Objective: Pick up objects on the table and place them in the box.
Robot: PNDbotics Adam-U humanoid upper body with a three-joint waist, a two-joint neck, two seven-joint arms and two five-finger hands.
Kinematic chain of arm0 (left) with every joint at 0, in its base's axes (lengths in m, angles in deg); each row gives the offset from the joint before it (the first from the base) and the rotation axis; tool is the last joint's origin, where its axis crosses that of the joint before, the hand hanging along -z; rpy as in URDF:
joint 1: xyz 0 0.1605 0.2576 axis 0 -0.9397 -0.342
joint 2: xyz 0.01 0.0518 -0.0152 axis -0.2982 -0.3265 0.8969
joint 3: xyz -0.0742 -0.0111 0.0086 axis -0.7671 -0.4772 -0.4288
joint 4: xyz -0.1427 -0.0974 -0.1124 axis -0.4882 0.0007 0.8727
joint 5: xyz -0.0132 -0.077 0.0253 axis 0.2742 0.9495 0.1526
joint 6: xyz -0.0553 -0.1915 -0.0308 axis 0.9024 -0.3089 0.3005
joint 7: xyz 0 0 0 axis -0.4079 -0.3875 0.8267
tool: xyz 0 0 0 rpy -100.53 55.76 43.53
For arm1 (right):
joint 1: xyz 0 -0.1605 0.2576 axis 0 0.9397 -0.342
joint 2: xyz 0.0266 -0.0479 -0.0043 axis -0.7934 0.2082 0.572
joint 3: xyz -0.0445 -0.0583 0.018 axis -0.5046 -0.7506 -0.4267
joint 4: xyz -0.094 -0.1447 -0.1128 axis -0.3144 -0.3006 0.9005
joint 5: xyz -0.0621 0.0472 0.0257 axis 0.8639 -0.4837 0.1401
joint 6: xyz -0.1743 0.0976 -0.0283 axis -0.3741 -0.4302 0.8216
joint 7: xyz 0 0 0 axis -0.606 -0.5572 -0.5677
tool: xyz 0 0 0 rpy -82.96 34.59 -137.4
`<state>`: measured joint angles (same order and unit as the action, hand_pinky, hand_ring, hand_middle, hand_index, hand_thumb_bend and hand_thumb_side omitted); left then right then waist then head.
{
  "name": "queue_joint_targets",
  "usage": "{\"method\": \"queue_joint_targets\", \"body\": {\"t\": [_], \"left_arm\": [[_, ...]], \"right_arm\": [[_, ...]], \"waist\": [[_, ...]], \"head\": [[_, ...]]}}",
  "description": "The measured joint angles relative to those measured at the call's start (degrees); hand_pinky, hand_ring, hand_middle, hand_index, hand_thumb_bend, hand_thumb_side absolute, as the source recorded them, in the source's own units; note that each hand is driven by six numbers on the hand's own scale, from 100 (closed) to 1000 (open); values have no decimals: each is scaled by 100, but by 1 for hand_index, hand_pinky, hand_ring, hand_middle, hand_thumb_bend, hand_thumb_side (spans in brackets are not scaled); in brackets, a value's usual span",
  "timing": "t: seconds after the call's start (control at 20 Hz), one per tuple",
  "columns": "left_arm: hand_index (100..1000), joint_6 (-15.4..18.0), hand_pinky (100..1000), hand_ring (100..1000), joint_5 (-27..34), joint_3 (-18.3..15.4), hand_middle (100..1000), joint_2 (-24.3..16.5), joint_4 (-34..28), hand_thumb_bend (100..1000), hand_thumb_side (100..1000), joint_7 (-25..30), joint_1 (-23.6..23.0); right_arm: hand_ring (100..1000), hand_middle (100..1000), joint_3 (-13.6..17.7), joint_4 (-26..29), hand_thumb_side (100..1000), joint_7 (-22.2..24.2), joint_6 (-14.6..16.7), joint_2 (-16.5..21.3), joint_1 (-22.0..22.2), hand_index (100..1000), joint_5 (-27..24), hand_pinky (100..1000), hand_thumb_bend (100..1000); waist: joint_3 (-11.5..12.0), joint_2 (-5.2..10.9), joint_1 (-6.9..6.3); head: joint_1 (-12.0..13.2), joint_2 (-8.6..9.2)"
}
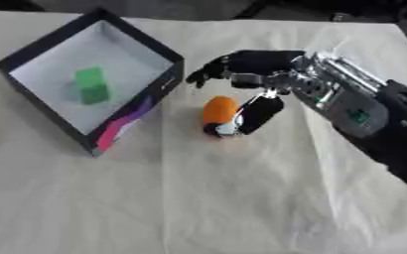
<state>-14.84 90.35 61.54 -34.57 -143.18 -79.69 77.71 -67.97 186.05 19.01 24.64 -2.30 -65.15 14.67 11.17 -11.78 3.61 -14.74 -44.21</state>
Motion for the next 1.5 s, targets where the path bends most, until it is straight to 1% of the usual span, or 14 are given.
{"method": "queue_joint_targets", "body": {"t": [0.4,0.75,0.95,1.1,1.15,1.2,1.25,1.3,1.4,1.5], "left_arm": [[844,-4,837,791,0,1,772,2,1,100,785,7,-1],[844,6,837,792,0,2,773,4,1,100,786,18,-1],[844,4,837,793,0,19,773,28,1,100,788,22,-1],[844,1,837,793,0,35,774,50,2,100,788,39,-1],[844,0,837,793,0,36,774,50,2,100,788,42,-1],[844,-2,837,793,0,36,774,51,2,100,788,44,-1],[844,-4,837,793,0,36,774,51,2,100,788,48,-1],[844,-5,837,794,0,37,773,51,2,100,788,50,-1],[843,-5,837,794,0,37,773,52,2,100,789,53,-1],[843,-6,837,794,0,38,773,54,2,100,789,55,-1]], "right_arm": [[909,830,-71,-442,652,2,141,0,98,965,389,1000,444],[906,829,-135,-827,652,19,256,-12,35,966,624,1000,447],[900,825,-153,-1042,654,-40,276,-114,-50,963,802,992,458],[877,794,-188,-1258,611,-132,282,-201,-104,951,998,970,437],[875,791,-196,-1334,609,-173,281,-229,-109,950,1059,968,435],[859,767,-204,-1406,592,-218,277,-262,-115,938,1115,955,430],[856,766,-205,-1480,593,-265,276,-291,-136,936,1173,954,431],[839,760,-205,-1546,596,-310,280,-317,-162,924,1233,942,456],[817,747,-208,-1696,605,-397,309,-367,-216,903,1401,925,458],[801,732,-230,-1864,595,-497,363,-422,-267,884,1604,911,458]], "waist": [[-16,-28,-25],[-16,-36,-35],[-2,-53,-35],[20,-67,-35],[25,-69,-35],[29,-69,-35],[34,-73,-35],[43,-77,-35],[58,-86,-35],[69,-92,-35]], "head": [[1,0],[-1,0],[-2,0],[-3,0],[-3,0],[-4,0],[-4,0],[-6,0],[-18,0],[-37,0]]}}
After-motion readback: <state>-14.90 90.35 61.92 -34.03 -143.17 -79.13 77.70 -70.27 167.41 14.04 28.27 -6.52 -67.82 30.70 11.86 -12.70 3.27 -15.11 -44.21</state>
